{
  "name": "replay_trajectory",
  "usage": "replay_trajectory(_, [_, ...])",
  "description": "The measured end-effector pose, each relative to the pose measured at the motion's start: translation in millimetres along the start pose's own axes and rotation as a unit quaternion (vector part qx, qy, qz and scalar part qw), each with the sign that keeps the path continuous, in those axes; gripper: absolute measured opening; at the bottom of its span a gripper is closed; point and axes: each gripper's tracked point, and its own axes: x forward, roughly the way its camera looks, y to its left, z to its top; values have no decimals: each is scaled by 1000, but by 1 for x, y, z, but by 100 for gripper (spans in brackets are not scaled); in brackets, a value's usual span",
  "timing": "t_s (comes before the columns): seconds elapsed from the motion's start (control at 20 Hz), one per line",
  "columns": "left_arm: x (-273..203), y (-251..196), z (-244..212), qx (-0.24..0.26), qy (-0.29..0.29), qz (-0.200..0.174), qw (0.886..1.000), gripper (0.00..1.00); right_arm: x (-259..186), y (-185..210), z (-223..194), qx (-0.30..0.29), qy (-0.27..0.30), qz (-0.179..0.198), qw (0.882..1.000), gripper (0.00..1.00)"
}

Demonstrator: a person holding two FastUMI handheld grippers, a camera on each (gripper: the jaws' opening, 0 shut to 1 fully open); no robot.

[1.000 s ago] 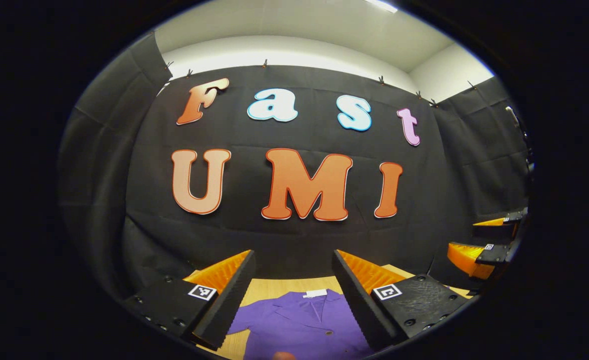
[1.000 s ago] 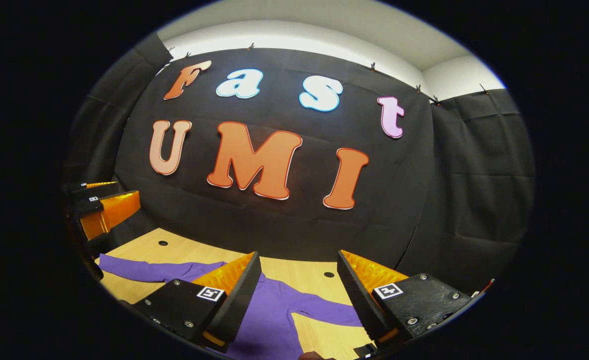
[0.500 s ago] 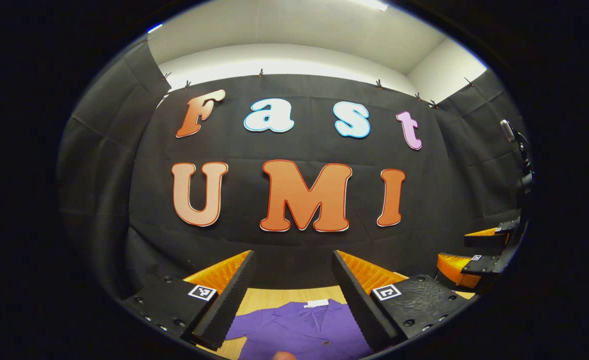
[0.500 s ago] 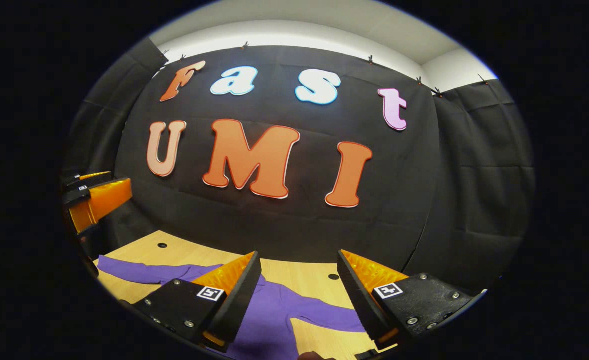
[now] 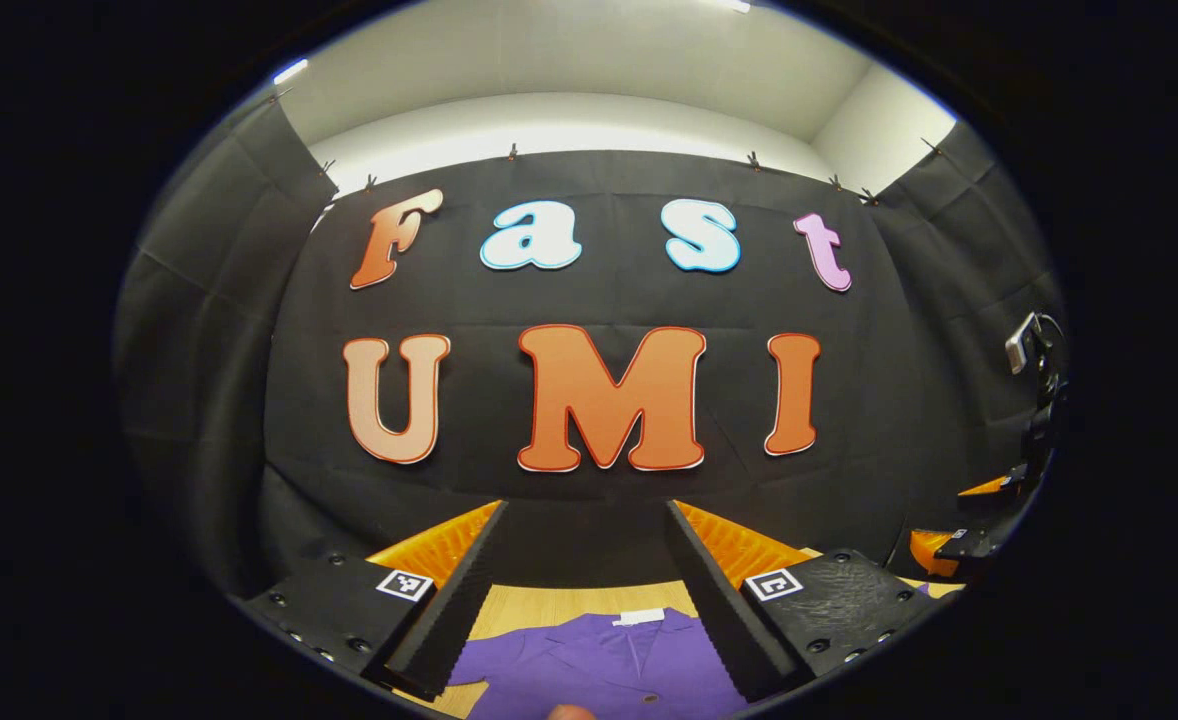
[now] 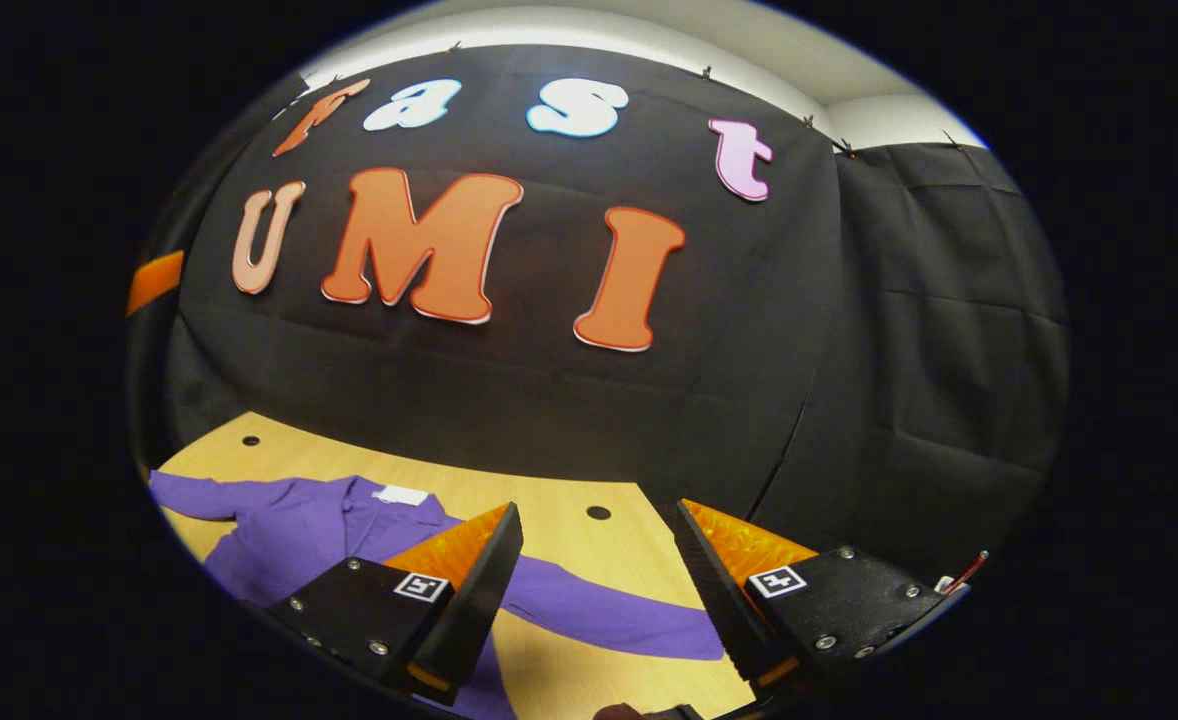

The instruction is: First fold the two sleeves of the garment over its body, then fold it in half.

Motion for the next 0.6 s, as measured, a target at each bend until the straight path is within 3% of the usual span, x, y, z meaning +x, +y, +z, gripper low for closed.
replay_trajectory(0.3, [3,-27,-2,17,2,-5,1000,97,39,-53,-78,-14,88,-41,995,93])
replay_trajectory(0.6, [5,-35,-16,41,26,11,999,97,71,-87,-153,31,202,-50,978,94])
